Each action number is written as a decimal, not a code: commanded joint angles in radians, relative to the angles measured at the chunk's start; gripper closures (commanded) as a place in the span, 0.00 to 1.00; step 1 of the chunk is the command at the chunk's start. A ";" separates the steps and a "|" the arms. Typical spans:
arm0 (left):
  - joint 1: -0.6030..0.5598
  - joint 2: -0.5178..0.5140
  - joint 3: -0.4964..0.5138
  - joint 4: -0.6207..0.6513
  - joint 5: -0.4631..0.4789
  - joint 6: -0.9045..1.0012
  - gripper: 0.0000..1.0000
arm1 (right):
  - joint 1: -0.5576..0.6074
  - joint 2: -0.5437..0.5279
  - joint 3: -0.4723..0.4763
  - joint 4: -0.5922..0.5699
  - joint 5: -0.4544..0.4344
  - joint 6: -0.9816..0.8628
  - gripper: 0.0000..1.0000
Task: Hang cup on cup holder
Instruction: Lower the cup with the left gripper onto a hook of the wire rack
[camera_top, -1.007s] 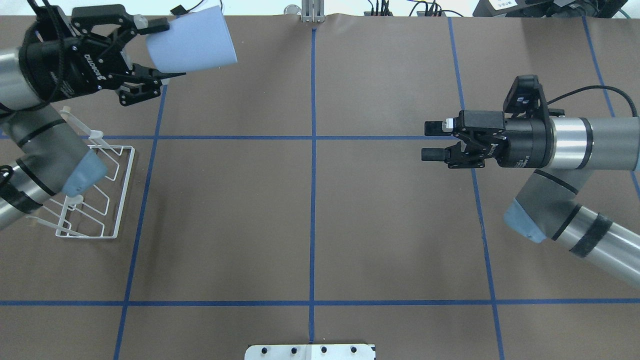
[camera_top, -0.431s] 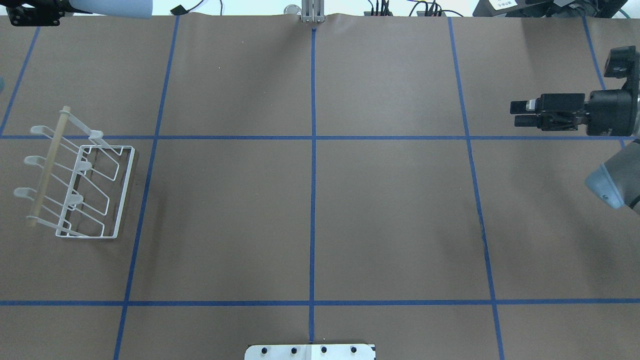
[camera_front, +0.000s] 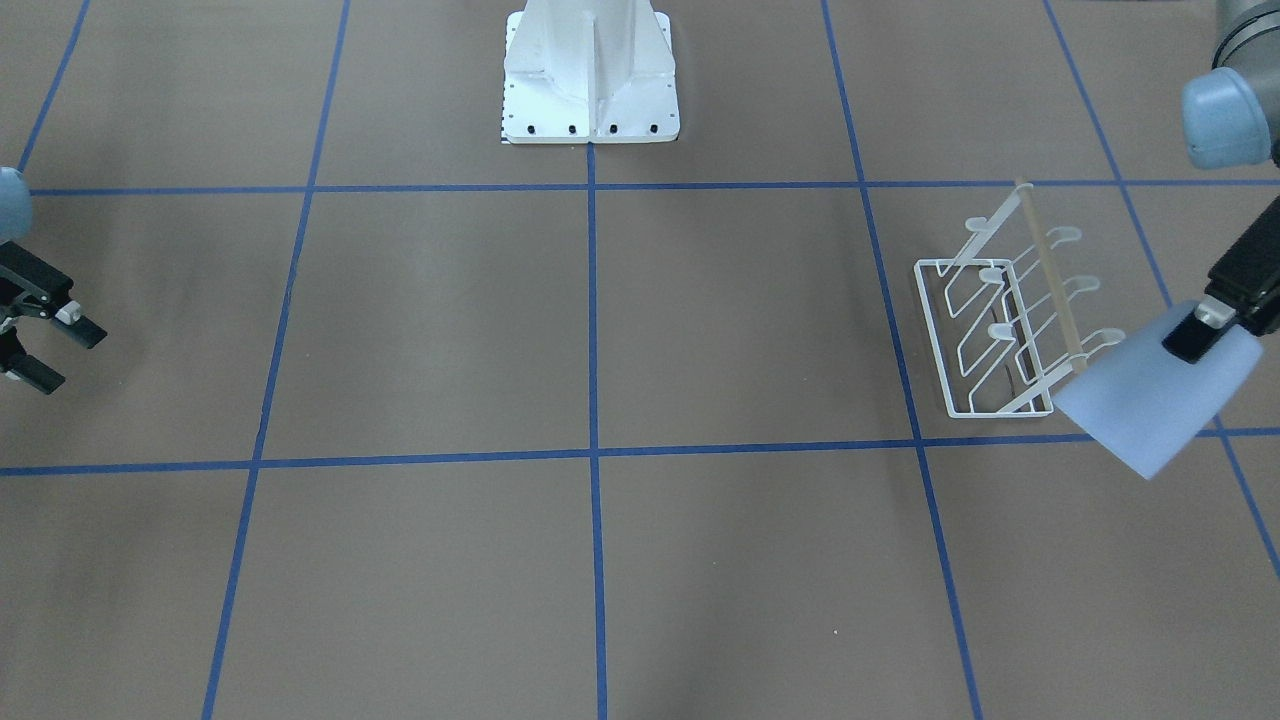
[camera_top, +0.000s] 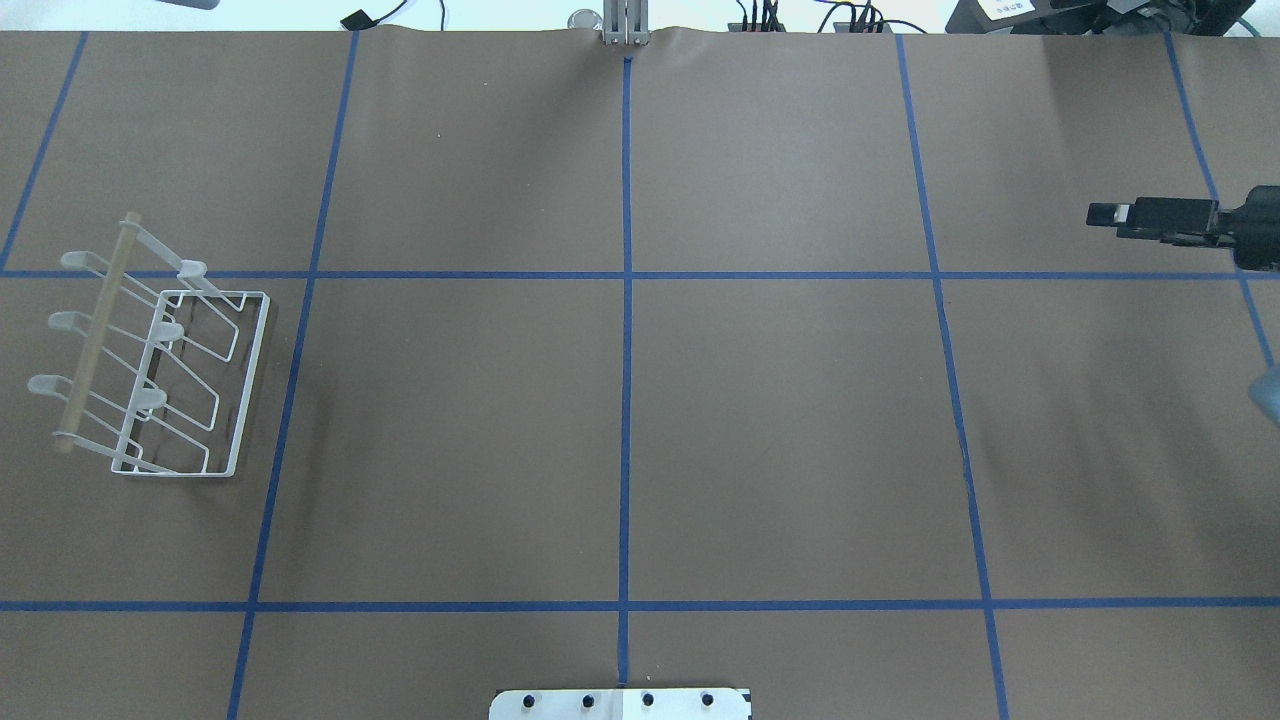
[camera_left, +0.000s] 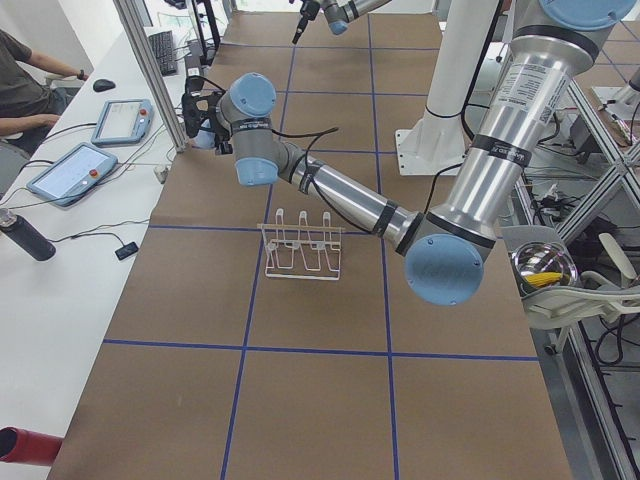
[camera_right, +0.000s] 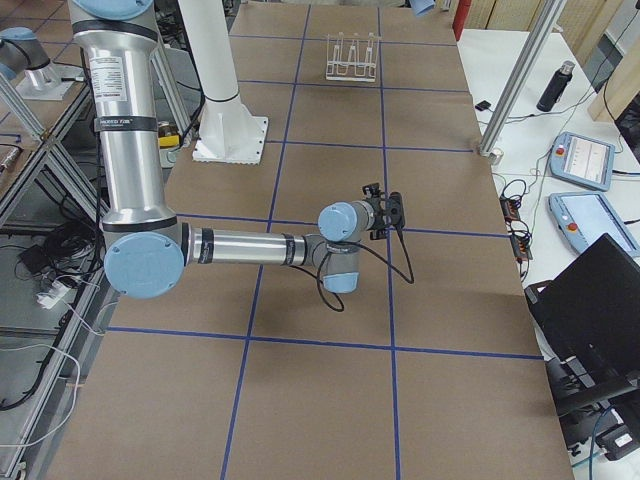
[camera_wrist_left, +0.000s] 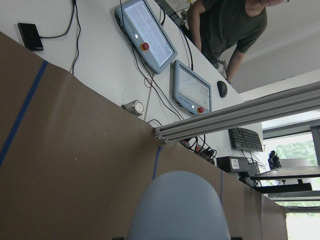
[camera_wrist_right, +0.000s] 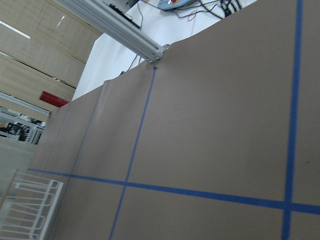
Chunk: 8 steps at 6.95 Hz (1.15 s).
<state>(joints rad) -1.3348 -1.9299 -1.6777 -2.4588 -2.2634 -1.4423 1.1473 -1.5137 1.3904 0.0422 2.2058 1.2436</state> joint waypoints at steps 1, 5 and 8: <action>-0.001 0.037 -0.019 0.178 0.143 0.318 1.00 | 0.073 -0.019 0.004 -0.172 -0.014 -0.197 0.00; 0.071 0.032 -0.295 0.824 0.109 0.654 1.00 | 0.179 -0.016 0.132 -0.692 0.011 -0.684 0.00; 0.155 0.005 -0.297 1.058 0.036 0.703 1.00 | 0.193 -0.025 0.319 -1.142 0.041 -0.925 0.00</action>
<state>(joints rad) -1.2228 -1.8998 -1.9698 -1.5325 -2.2159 -0.7711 1.3353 -1.5315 1.6371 -0.9245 2.2359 0.4201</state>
